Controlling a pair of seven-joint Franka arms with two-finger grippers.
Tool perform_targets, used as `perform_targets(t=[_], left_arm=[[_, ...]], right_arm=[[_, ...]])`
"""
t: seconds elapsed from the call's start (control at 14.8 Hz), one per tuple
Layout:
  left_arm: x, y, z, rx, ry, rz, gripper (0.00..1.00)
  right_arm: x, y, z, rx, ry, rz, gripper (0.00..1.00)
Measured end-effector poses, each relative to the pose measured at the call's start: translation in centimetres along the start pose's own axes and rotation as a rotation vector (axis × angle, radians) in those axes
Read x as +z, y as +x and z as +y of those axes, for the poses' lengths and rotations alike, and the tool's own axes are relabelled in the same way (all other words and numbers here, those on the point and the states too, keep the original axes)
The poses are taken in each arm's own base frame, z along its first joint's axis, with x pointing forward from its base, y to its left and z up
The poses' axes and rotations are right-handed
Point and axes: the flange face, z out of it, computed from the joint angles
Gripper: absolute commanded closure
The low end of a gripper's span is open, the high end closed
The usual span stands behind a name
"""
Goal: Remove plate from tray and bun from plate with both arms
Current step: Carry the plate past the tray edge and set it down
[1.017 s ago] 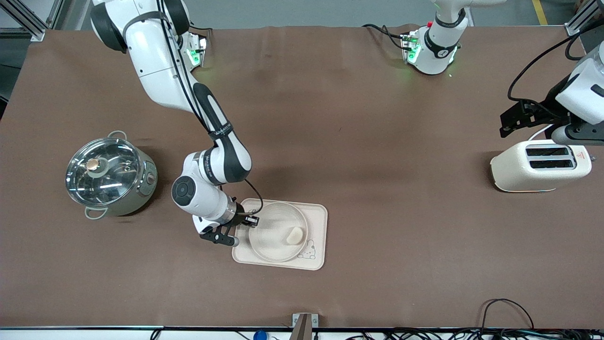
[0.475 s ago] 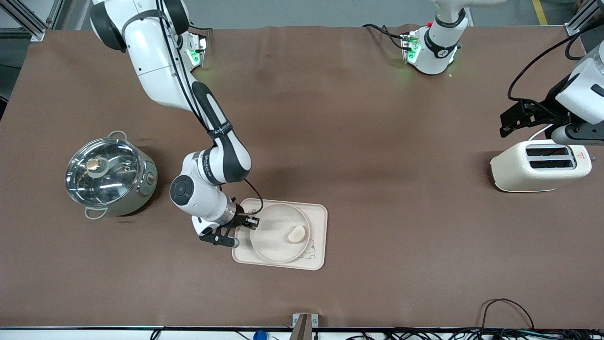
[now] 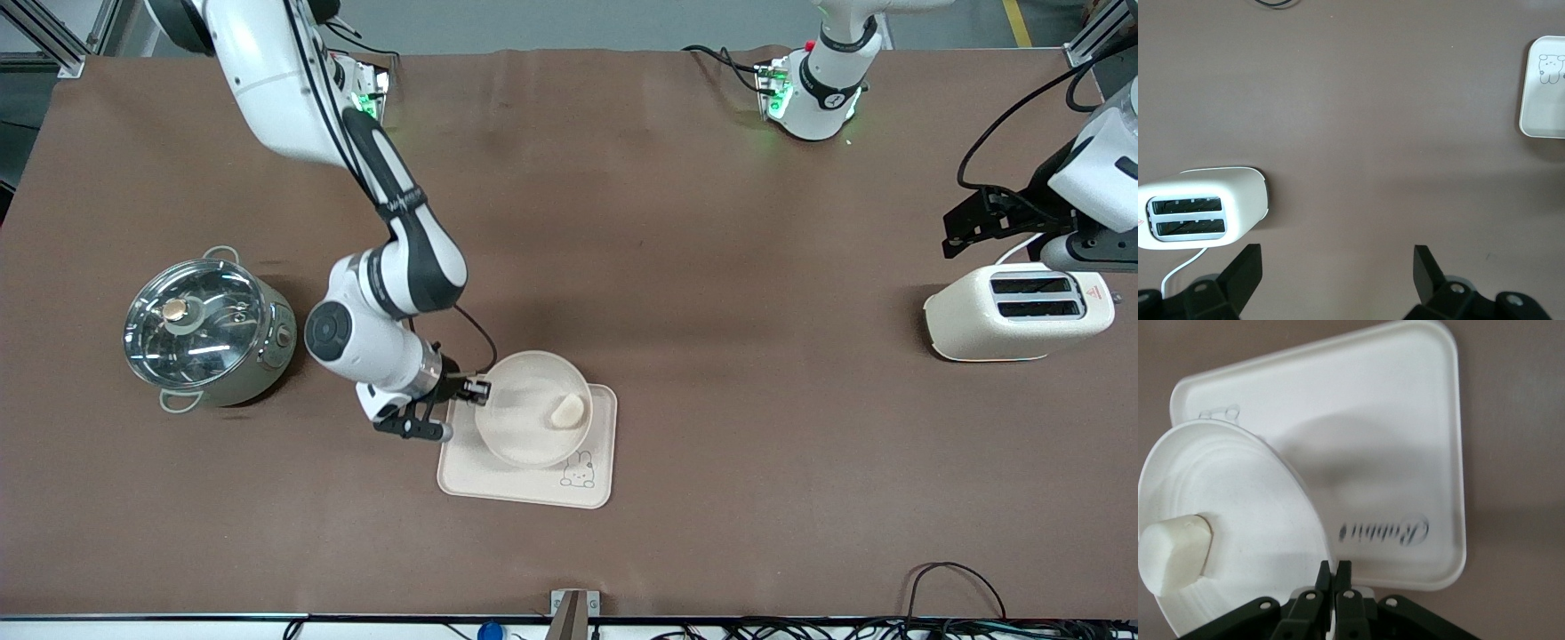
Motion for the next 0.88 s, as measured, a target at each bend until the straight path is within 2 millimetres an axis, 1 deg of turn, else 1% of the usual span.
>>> perform_targets(t=[0.14,0.2,0.27,0.41,0.54,0.68,0.88], left_arm=[[0.0,0.0,0.0,0.0,0.0,0.0,0.0],[0.0,0.0,0.0,0.0,0.0,0.0,0.0],[0.0,0.0,0.0,0.001,0.0,0.0,0.0],[0.0,0.0,0.2,0.003,0.0,0.0,0.0],[0.0,0.0,0.4,0.006,-0.001,0.0,0.0],[0.0,0.0,0.4,0.007,-0.001,0.0,0.0],[0.1,0.0,0.4,0.008,-0.001,-0.003,0.0]], right_arm=[[-0.8,-3.6,-0.5,-0.016,-0.006,-0.032,1.0],[-0.7,-5.3,-0.4,-0.023,-0.012,-0.04,1.0],[0.0,-7.0,-0.1,-0.029,-0.02,-0.031,1.0],[2.7,-10.3,1.1,-0.044,-0.047,0.01,1.0],[4.9,-12.6,1.8,-0.065,-0.067,0.043,1.0],[6.1,-13.7,2.0,-0.076,-0.077,0.046,1.0],[6.2,-13.6,2.1,-0.075,-0.079,0.049,1.0]])
